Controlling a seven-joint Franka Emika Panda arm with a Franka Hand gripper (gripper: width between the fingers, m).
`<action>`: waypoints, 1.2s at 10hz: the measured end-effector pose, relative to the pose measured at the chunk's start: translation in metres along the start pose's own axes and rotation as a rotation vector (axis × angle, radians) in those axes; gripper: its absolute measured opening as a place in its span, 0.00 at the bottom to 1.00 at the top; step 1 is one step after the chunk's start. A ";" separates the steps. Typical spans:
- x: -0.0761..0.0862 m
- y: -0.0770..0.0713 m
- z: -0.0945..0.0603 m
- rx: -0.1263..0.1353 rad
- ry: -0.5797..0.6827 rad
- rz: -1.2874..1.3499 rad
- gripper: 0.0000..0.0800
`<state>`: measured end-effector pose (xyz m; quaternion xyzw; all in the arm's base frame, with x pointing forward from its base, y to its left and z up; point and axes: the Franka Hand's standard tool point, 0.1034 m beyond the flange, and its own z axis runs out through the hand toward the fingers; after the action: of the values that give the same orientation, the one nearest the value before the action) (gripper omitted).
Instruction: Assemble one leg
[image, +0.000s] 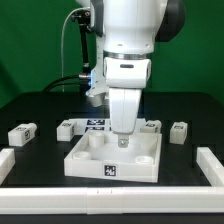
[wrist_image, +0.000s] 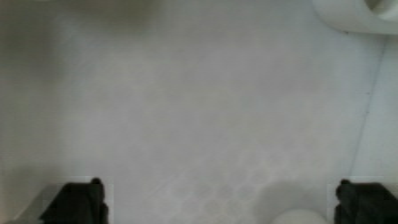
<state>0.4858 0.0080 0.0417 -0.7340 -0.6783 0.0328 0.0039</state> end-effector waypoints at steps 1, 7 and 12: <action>0.000 0.000 0.000 0.001 0.000 0.000 0.81; -0.013 -0.061 0.028 0.039 0.021 0.031 0.81; -0.011 -0.061 0.029 0.055 0.017 0.027 0.78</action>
Offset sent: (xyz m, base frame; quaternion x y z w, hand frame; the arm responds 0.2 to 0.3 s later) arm -0.0635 0.0042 0.0007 0.0338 0.0849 0.0350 0.9952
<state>0.4230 0.0013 0.0158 -0.7430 -0.6671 0.0454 0.0295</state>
